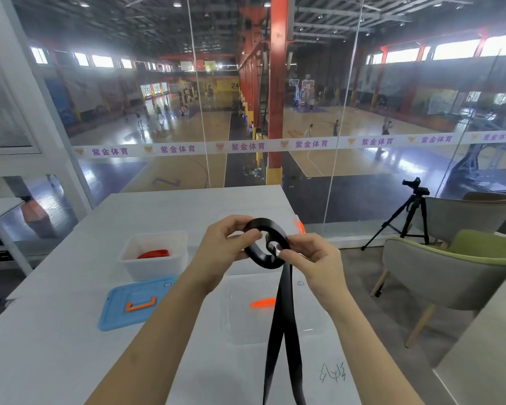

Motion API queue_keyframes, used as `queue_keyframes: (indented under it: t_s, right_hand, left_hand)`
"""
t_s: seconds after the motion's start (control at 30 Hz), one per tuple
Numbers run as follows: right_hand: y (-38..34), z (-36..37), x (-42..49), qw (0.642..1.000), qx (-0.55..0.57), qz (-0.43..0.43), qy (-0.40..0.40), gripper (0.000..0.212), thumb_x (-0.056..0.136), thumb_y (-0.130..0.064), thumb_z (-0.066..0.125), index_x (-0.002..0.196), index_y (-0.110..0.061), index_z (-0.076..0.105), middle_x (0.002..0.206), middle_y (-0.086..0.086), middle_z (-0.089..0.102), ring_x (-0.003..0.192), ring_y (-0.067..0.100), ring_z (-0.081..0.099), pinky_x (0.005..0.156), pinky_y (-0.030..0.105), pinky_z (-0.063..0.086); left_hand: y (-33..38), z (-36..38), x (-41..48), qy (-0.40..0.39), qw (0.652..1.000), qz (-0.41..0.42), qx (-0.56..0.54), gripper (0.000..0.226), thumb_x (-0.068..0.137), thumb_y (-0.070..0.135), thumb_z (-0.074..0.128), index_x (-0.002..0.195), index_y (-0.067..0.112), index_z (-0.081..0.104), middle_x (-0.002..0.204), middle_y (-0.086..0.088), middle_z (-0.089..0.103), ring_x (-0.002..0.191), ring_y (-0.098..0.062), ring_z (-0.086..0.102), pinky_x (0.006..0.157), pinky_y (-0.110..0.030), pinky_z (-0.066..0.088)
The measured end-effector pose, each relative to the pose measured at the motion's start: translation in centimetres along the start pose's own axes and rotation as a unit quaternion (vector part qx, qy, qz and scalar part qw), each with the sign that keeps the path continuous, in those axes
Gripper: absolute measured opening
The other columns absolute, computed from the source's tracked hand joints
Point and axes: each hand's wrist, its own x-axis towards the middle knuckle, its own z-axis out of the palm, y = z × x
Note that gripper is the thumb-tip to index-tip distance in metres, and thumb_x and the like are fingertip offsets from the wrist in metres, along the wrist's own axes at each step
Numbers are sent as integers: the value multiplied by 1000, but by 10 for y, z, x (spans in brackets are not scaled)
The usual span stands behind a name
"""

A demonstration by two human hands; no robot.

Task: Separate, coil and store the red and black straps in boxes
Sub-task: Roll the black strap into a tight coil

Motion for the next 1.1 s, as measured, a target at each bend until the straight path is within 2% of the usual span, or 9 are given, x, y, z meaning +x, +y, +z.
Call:
queue_keyframes:
  t_s: [0.1, 0.2, 0.3, 0.4, 0.5, 0.83, 0.97, 1.03, 1.1]
  right_hand:
    - [-1, -1, 1, 1000, 10, 9, 24, 25, 78, 9, 85, 91, -12, 81, 89, 8, 83, 84, 21, 80, 80, 25, 62]
    - [-5, -4, 4, 1000, 1, 12, 6, 32, 77, 14, 84, 85, -18, 82, 83, 0, 83, 78, 12, 79, 78, 20, 60]
    - [-10, -8, 10, 999, -38, 0, -35, 37, 79, 9, 85, 85, -27, 83, 88, -3, 83, 84, 14, 80, 85, 24, 61]
    - [-14, -7, 15, 994, -84, -18, -63, 40, 81, 3, 86, 86, -36, 83, 94, -9, 83, 88, 12, 79, 86, 23, 60]
    - [-15, -7, 15, 995, -75, -21, -67, 45, 82, 4, 85, 86, -41, 83, 96, -7, 84, 91, 15, 80, 88, 26, 61]
    - [4, -7, -2, 1000, -14, -9, 14, 31, 83, 9, 81, 98, -18, 80, 94, -1, 83, 89, 15, 80, 82, 22, 60]
    - [5, -11, -2, 999, 7, 4, 31, 33, 80, 13, 82, 92, -19, 82, 88, -4, 84, 82, 12, 80, 78, 19, 60]
    - [3, -14, 1, 1000, -1, 9, 11, 38, 79, 13, 82, 88, -23, 83, 87, -5, 84, 83, 11, 80, 79, 19, 60]
    - [1, -17, 5, 999, -29, 9, -23, 44, 80, 10, 84, 84, -34, 85, 91, -5, 84, 89, 13, 80, 85, 22, 60]
  left_hand:
    - [-4, -5, -2, -40, 998, -25, 30, 21, 97, 15, 72, 118, 15, 72, 120, -11, 75, 113, -29, 74, 93, -38, 63]
    - [-7, -17, -2, -91, 989, -43, 108, 24, 98, 14, 71, 120, 23, 72, 119, 4, 77, 112, -16, 74, 94, -32, 56]
    - [0, -16, -2, -114, 981, -27, 155, 37, 92, 14, 76, 126, 29, 72, 119, 12, 77, 115, -10, 72, 102, -31, 53]
    - [3, -7, 0, -109, 975, 2, 192, 29, 92, 14, 75, 117, 29, 75, 106, 9, 79, 103, -14, 75, 96, -36, 58]
    - [-1, -4, 1, -71, 985, -6, 158, 18, 93, 15, 75, 109, 23, 76, 99, -2, 79, 98, -26, 76, 93, -47, 63]
    - [-14, 7, -4, 14, 998, -38, -46, 17, 99, 13, 69, 115, 13, 75, 118, -15, 75, 109, -29, 73, 91, -42, 64]
    - [-15, -5, -4, -66, 995, -77, 22, 21, 100, 17, 68, 120, 17, 74, 117, -7, 78, 112, -21, 73, 97, -40, 61]
    - [-14, -11, -4, -81, 991, -61, 91, 29, 98, 16, 71, 126, 23, 72, 119, 8, 78, 114, -9, 72, 100, -32, 55]
    - [-12, -12, -3, -77, 987, -35, 137, 41, 93, 13, 75, 132, 25, 70, 123, 11, 77, 118, -5, 70, 104, -31, 52]
